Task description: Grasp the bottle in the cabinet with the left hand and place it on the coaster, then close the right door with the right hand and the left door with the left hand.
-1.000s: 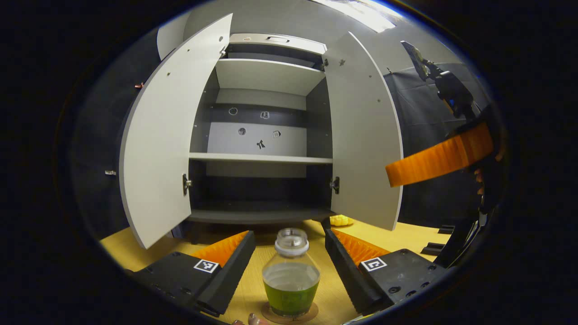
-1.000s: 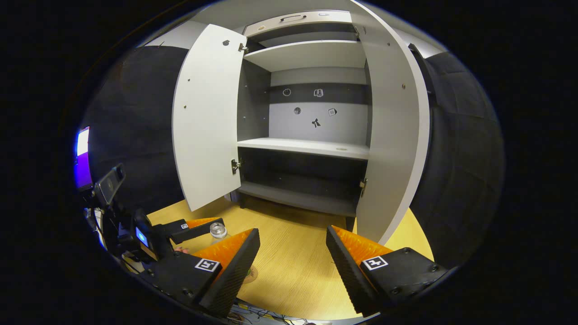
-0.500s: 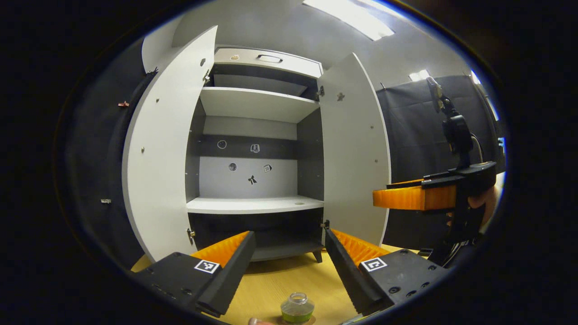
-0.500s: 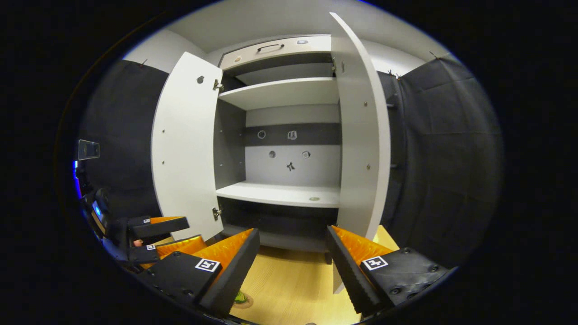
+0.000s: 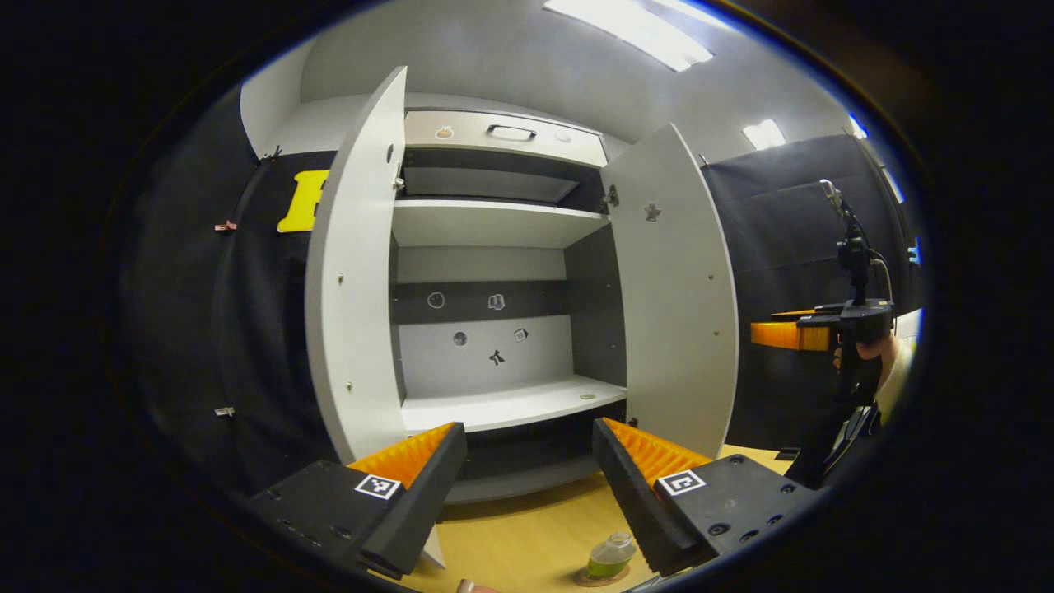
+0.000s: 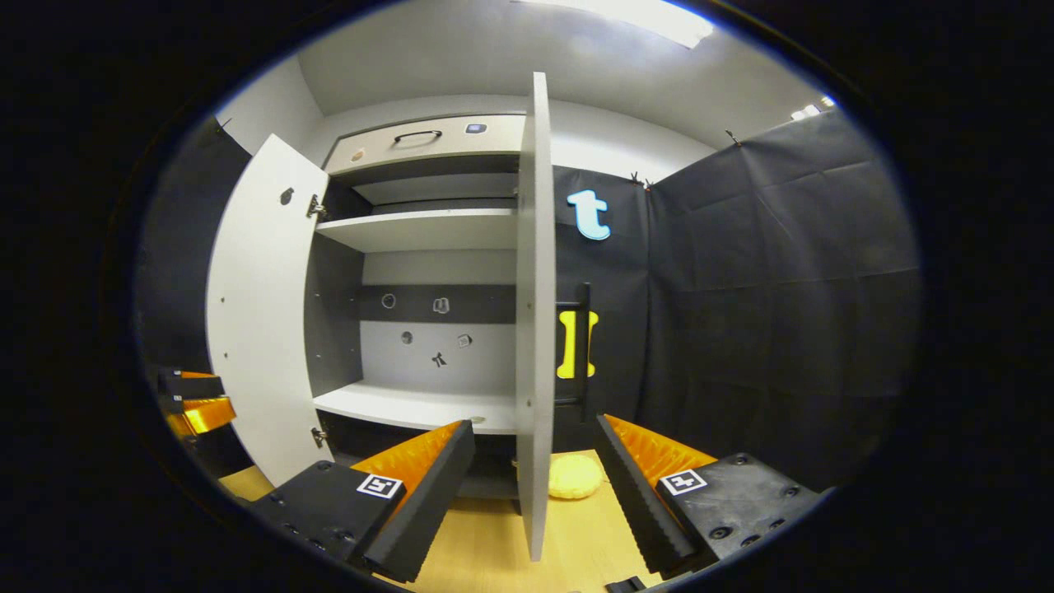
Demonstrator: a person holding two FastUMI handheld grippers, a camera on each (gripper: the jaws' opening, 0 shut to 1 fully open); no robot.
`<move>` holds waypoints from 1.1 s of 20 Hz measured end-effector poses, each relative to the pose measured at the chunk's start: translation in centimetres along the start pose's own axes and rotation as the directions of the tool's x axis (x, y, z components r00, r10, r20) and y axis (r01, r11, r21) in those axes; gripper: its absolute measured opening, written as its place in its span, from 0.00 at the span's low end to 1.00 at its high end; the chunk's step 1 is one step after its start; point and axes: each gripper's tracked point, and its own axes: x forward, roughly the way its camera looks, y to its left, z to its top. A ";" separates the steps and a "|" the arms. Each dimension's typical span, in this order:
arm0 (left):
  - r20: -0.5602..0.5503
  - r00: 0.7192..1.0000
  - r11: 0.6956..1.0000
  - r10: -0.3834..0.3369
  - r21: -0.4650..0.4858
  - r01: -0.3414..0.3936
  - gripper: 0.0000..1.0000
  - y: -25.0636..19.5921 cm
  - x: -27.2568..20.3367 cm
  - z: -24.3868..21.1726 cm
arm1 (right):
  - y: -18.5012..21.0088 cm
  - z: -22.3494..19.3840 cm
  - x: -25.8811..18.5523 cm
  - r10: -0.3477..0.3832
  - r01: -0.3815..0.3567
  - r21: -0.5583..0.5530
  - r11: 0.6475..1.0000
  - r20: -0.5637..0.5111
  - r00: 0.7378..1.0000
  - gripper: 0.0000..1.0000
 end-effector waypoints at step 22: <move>-0.121 0.874 0.875 0.471 -0.060 -0.480 0.98 10.9 -3.1 -1.3 | -0.7 -0.9 5.9 0.202 -0.201 0.075 0.977 -0.012 0.979 0.95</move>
